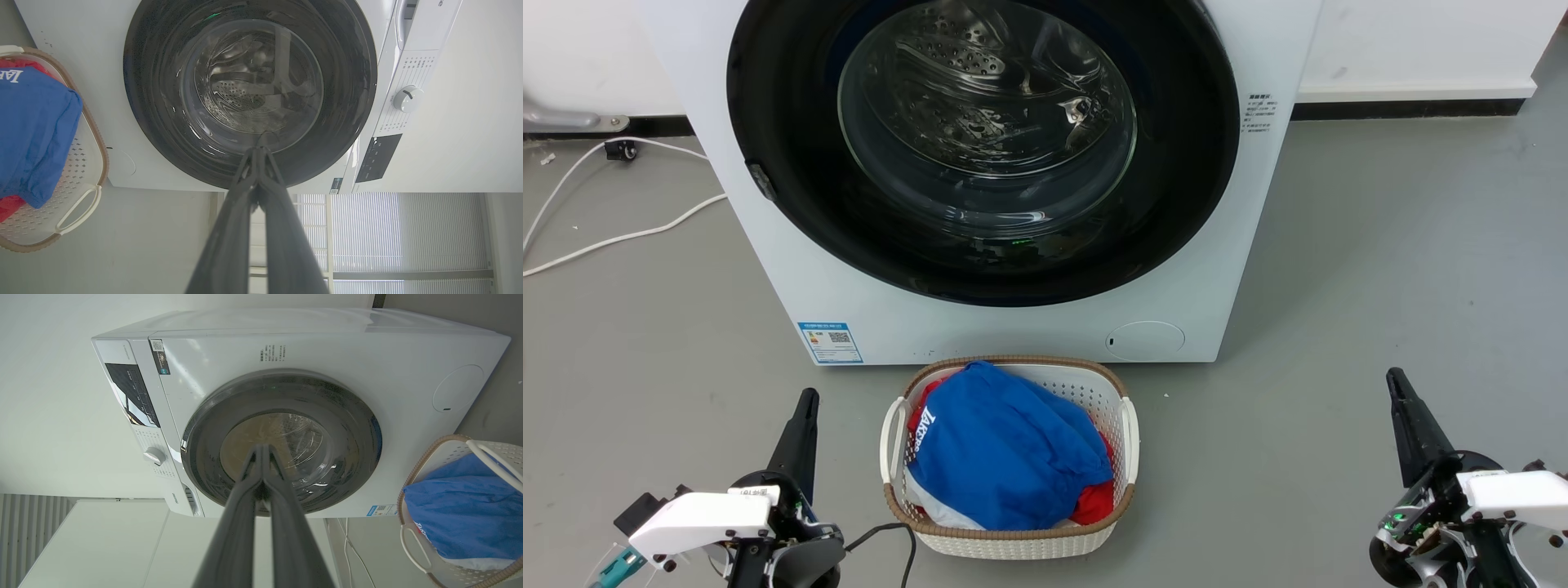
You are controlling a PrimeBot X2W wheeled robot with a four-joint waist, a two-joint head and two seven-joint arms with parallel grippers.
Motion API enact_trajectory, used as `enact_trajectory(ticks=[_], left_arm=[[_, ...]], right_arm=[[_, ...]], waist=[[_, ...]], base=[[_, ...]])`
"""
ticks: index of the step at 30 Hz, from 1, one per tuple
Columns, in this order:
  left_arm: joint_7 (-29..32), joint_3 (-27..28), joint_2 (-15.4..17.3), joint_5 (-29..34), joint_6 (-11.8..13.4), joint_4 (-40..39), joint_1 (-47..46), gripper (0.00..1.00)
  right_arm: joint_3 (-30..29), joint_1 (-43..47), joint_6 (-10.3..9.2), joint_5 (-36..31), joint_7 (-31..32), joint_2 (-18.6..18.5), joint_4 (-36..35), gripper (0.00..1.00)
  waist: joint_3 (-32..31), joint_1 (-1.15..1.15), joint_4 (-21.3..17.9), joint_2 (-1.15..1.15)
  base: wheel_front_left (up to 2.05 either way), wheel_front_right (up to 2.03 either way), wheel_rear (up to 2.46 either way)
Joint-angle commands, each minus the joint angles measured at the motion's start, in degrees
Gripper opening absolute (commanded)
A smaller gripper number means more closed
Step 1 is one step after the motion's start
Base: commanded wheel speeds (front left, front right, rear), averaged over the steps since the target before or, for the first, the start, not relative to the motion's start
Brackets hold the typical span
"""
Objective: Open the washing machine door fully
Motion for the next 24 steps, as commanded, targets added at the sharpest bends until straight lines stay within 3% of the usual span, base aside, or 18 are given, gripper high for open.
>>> enact_trajectory(ticks=[1,18,19,20,21,22,24], left_arm=[[0.2,0.2,-0.2,0.1,-0.2,0.0,-0.4,0.0],[0.0,0.0,0.0,0.0,0.0,0.0,0.0,0.0],[-0.1,-0.1,0.0,0.0,0.0,0.4,0.2,1.0],[-0.1,-0.2,-0.1,0.0,0.0,0.9,0.6,0.0],[-0.1,-0.3,-0.1,0.0,0.0,1.4,1.1,0.0],[-0.1,-0.4,-0.1,0.0,0.0,1.9,1.6,1.0],[-0.6,-0.6,-0.1,0.1,0.0,1.6,1.9,1.0]], right_arm=[[-0.1,-0.7,0.0,-0.3,0.1,0.2,0.1,0.0],[-0.1,0.0,0.0,-0.1,0.0,0.1,0.0,0.0],[0.0,0.2,-0.01,-0.1,-0.1,0.1,0.4,1.0],[0.0,0.7,-0.01,-0.1,-0.1,0.1,0.9,0.0],[0.0,1.1,-0.01,-0.1,-0.1,0.2,1.4,0.0],[0.0,1.6,-0.03,-0.1,-0.1,0.2,1.9,1.0],[0.1,2.0,-0.05,-0.4,-0.6,0.2,1.8,1.0]], waist=[[0.0,0.0,0.0,0.0],[0.0,0.0,0.0,0.0],[0.0,0.0,0.0,0.0],[0.0,0.0,0.0,0.0],[0.0,0.0,0.0,0.0],[0.0,0.0,0.0,0.0],[0.0,0.0,0.0,0.0]], base=[[0.0,0.0,0.0],[0.0,0.0,0.0],[0.0,0.0,0.0],[0.0,0.0,0.0],[0.0,0.0,0.0],[0.0,0.0,0.0],[0.0,0.0,0.0]])
